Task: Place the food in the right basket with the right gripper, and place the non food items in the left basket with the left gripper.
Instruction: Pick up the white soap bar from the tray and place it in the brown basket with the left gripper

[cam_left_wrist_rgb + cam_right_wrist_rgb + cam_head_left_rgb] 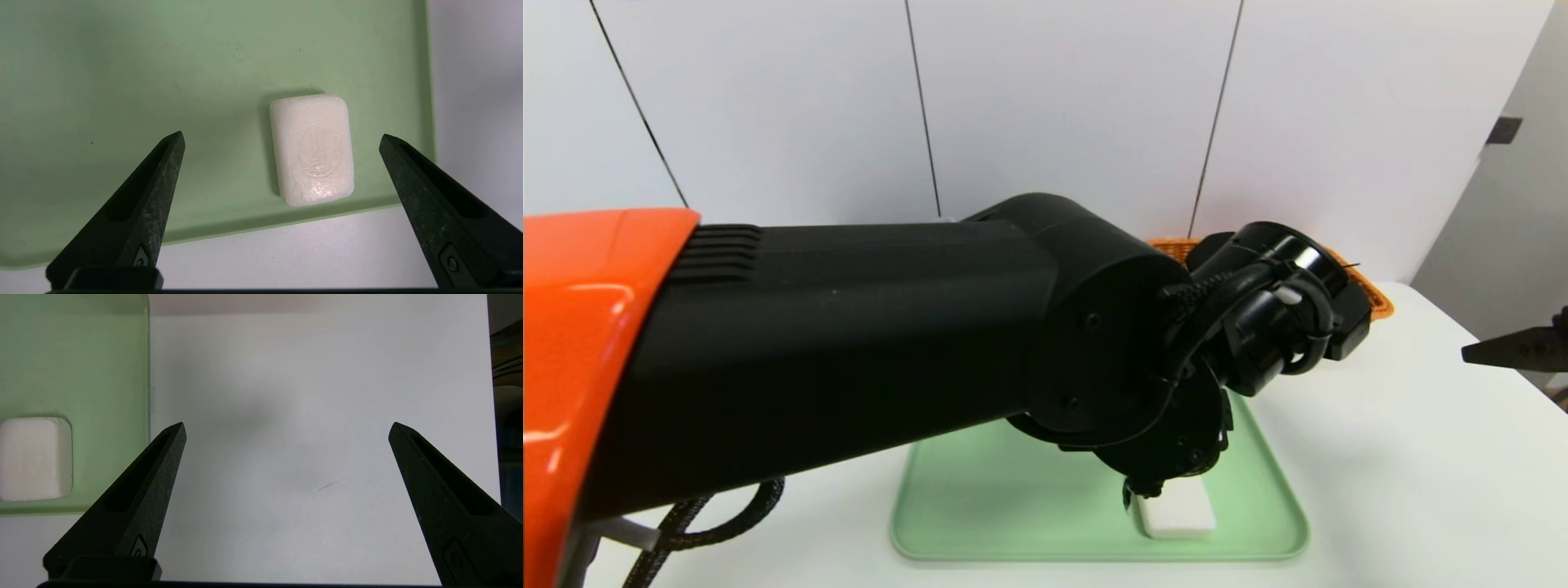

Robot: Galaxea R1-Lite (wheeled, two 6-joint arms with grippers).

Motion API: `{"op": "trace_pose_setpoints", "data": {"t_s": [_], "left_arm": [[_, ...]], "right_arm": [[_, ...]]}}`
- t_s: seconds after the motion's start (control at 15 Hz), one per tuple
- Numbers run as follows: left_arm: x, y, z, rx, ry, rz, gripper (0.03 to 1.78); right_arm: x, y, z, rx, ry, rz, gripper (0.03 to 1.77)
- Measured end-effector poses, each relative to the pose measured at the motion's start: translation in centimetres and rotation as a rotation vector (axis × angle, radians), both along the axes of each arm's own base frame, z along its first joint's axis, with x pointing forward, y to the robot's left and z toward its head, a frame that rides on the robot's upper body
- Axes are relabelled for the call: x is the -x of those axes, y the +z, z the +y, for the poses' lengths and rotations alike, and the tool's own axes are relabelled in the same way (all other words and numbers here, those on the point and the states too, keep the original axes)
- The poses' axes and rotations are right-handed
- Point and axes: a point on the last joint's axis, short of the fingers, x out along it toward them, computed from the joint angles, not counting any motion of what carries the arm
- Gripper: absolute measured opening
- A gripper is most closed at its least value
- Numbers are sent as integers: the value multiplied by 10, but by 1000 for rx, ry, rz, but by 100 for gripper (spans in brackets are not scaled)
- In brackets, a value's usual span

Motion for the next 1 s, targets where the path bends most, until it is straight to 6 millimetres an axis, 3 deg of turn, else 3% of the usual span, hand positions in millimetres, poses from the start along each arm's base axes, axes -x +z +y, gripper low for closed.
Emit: {"op": "trace_pose_setpoints", "data": {"t_s": [0.53, 1.0], "left_arm": [[18, -26, -27, -9, -19, 13, 169], [14, -49, -43, -20, -25, 18, 169]], "right_arm": [[6, -5, 0, -3, -6, 10, 171], [9, -4, 0, -2, -4, 3, 171]]}}
